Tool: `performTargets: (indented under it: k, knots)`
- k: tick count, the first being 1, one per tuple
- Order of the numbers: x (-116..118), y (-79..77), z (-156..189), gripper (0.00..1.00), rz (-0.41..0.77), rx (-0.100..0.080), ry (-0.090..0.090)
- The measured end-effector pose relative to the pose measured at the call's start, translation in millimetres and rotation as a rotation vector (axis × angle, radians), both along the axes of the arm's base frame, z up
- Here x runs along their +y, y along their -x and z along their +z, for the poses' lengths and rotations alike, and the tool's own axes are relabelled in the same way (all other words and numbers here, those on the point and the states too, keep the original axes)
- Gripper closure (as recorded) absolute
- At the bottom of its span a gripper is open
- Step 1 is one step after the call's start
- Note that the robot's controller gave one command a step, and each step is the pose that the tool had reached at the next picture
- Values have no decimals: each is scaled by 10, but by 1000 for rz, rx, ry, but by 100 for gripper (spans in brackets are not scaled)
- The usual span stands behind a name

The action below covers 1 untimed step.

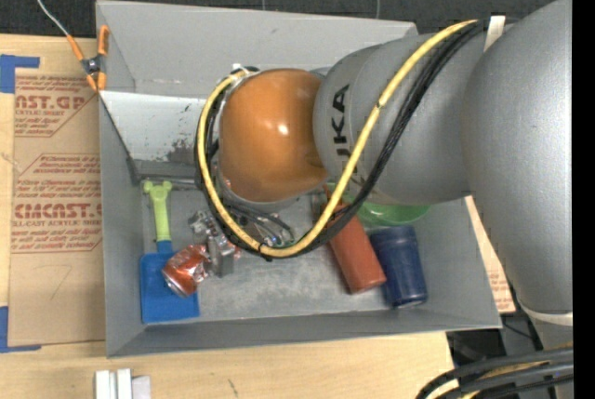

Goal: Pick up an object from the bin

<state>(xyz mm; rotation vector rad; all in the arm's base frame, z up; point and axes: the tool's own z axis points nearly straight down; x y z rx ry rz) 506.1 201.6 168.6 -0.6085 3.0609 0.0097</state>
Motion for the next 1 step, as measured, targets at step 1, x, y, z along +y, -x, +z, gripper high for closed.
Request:
performTargets:
  k: [1]
  knots:
    - [46, -6, 788, 100, -11, 6, 3]
